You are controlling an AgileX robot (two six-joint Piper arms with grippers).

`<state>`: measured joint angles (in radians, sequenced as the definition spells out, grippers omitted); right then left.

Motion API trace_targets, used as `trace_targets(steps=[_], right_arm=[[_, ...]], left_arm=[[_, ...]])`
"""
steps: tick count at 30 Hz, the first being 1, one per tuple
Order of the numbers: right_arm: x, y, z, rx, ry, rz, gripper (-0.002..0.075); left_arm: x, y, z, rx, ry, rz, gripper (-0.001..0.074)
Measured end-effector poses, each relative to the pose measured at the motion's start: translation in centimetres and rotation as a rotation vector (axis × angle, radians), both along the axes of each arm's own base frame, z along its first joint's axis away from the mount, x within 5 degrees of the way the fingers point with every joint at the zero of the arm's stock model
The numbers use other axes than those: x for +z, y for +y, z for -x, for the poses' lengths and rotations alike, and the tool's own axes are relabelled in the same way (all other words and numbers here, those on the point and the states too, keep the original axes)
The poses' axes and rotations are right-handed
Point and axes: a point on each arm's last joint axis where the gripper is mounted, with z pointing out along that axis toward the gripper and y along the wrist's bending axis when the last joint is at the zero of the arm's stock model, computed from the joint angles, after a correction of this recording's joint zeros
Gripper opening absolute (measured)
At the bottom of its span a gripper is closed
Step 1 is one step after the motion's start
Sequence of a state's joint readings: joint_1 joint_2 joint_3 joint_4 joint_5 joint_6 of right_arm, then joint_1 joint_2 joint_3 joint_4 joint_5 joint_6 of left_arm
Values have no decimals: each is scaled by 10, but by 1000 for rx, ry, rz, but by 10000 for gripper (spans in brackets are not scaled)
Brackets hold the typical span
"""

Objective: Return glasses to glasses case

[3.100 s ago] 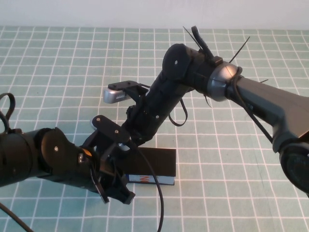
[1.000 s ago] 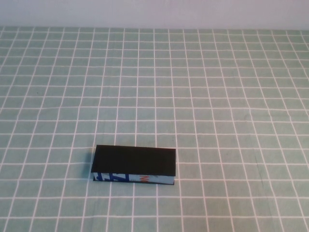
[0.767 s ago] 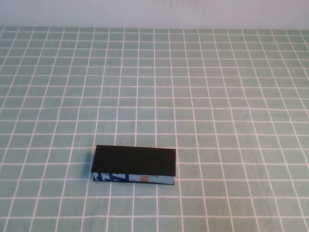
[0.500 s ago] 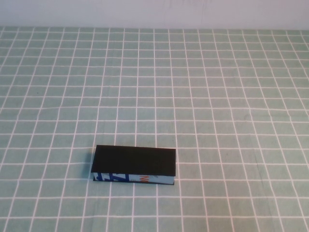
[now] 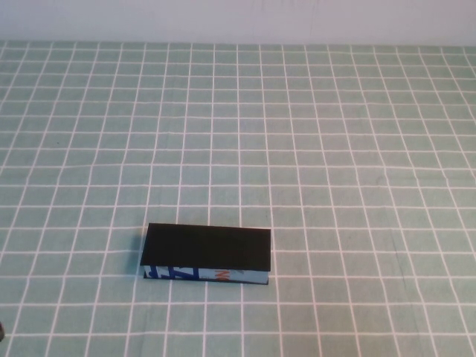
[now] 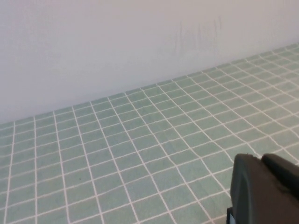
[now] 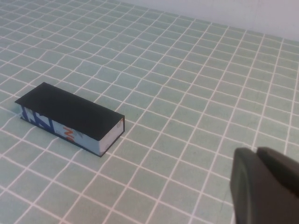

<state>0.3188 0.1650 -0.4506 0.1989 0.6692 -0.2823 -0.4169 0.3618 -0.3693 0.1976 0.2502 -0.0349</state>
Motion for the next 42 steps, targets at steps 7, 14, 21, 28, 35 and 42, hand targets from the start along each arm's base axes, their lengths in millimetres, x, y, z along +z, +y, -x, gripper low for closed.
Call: trace_targets(steps=[7, 14, 21, 28, 35, 42], right_arm=[[0, 1, 0, 4, 3, -10, -11], [1, 2, 1, 15, 12, -36, -11], [1, 2, 1, 16, 13, -39, -11], [1, 2, 1, 17, 13, -40, -11], [1, 2, 1, 17, 13, -40, -11], [1, 2, 1, 17, 13, -40, -11]], left_arm=[[-42, 12, 7, 132, 11, 144, 0], [-97, 20, 22, 206, 21, 221, 0], [-117, 25, 28, 299, 200, 271, 0], [-118, 26, 28, 309, 205, 256, 0], [-118, 26, 28, 309, 204, 254, 0], [-118, 26, 28, 310, 202, 253, 0]])
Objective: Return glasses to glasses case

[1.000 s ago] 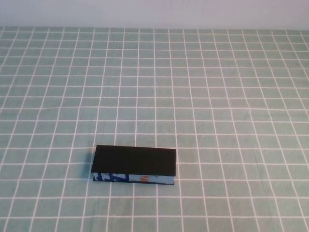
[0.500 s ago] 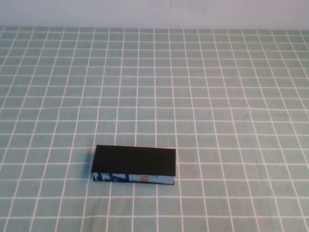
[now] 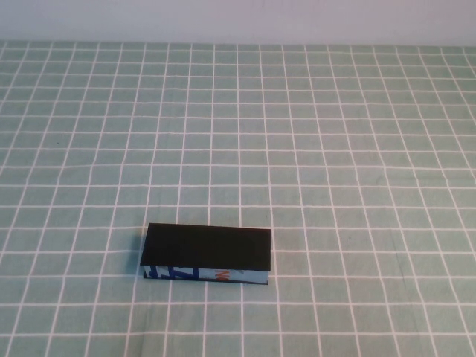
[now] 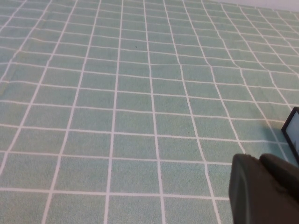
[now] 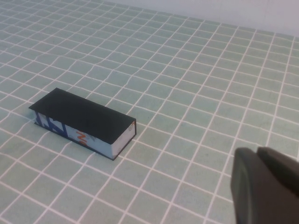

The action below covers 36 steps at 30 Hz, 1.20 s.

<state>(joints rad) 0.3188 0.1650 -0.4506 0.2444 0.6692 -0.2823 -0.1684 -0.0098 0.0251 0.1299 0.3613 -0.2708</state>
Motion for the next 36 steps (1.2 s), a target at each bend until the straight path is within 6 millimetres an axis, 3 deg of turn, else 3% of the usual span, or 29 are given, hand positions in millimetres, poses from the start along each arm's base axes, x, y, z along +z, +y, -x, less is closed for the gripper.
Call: trace_targets(steps=[13, 19, 24, 31, 36], right_arm=[[0, 0, 1, -6, -5, -2, -11], [-7, -7, 4, -98, -122, -37, -11], [-46, -11, -7, -229, -192, -105, -11], [-106, -13, -20, -309, -54, -92, -11], [-119, -12, -20, -297, 8, -57, -11]], left_arm=[[0, 0, 0, 3, 1, 9, 0], [0, 0, 0, 3, 1, 9, 0], [0, 0, 0, 3, 1, 9, 0], [0, 0, 0, 3, -1, 9, 0], [0, 0, 0, 4, -2, 5, 0]])
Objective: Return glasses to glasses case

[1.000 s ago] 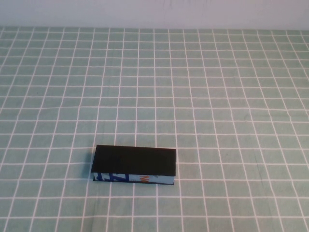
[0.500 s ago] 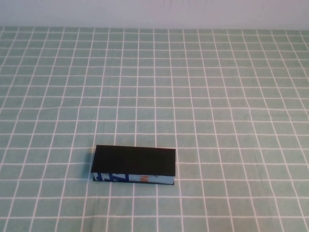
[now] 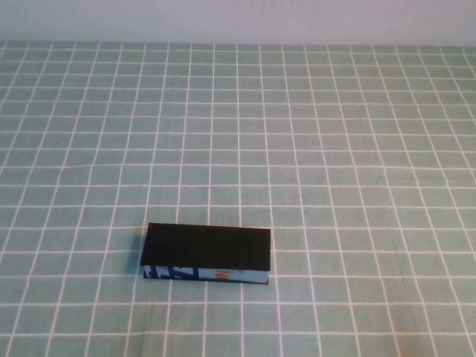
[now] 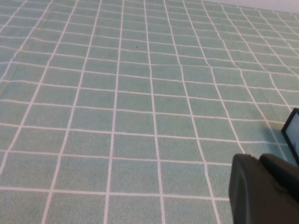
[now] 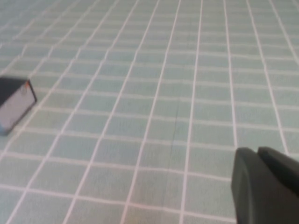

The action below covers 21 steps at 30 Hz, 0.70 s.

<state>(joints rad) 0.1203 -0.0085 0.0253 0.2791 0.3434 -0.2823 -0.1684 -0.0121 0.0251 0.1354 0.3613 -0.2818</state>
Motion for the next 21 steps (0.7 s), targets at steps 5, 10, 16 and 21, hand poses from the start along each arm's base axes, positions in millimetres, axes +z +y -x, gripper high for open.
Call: trace_targets(steps=[5, 10, 16, 21], right_arm=[[-4, 0, 1, 12, 34, 22, -11], [-3, 0, 1, 12, 35, 23, -11], [-3, 0, 1, 12, 33, 23, -11], [-3, 0, 1, 12, 33, 23, -11]], left_arm=[[0, 0, 0, 0, -1, -4, 0], [0, 0, 0, 1, 1, -6, 0], [0, 0, 0, 1, 0, -10, 0], [0, 0, 0, 1, -1, -13, 0]])
